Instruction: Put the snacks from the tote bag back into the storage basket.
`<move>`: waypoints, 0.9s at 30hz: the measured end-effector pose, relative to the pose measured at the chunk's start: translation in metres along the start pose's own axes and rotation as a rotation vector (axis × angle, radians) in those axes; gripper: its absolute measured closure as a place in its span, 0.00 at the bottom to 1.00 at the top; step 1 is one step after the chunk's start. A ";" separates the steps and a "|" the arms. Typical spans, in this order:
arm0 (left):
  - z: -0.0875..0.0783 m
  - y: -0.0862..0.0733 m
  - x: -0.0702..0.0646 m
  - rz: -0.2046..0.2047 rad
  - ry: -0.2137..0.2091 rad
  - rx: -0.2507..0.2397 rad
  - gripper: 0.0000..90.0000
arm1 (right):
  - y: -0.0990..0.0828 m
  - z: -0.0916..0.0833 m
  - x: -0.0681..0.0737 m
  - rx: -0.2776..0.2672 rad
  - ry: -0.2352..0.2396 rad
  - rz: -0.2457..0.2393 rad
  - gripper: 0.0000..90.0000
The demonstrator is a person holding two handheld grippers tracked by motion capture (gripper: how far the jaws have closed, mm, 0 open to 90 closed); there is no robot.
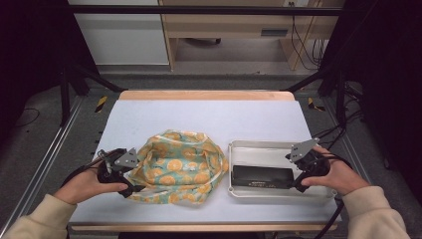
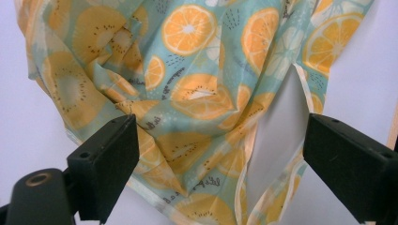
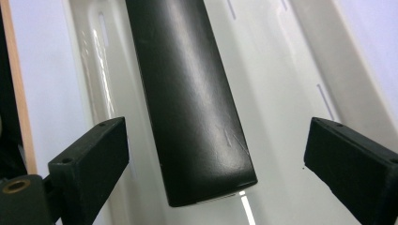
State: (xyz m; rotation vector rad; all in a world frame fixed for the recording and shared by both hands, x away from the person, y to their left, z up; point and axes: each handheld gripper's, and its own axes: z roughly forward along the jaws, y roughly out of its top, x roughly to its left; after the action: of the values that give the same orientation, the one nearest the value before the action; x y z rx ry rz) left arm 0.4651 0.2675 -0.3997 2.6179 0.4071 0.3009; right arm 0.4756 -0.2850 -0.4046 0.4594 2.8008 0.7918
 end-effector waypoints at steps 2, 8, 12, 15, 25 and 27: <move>0.000 0.000 0.000 -0.008 0.007 -0.012 0.12 | 0.001 -0.004 0.002 -0.025 -0.011 0.010 0.08; -0.001 0.002 0.000 -0.006 0.006 -0.014 0.11 | 0.005 -0.011 0.011 -0.067 -0.058 0.022 0.09; -0.003 0.004 0.000 -0.003 0.011 -0.019 0.11 | 0.010 -0.013 0.017 -0.081 -0.068 0.025 0.09; -0.005 0.004 0.001 -0.004 0.013 -0.025 0.11 | 0.014 -0.013 0.018 -0.087 -0.068 0.017 0.09; -0.010 0.003 0.002 -0.012 0.022 -0.035 0.11 | 0.023 -0.013 0.018 -0.102 -0.085 0.036 0.09; -0.009 0.003 0.003 -0.014 0.028 -0.036 0.11 | 0.025 -0.013 0.018 -0.103 -0.108 0.044 0.10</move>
State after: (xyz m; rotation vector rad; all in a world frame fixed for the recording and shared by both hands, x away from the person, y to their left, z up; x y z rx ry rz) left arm 0.4657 0.2696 -0.3897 2.5776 0.4251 0.3369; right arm 0.4615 -0.2649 -0.3820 0.5315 2.6450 0.8883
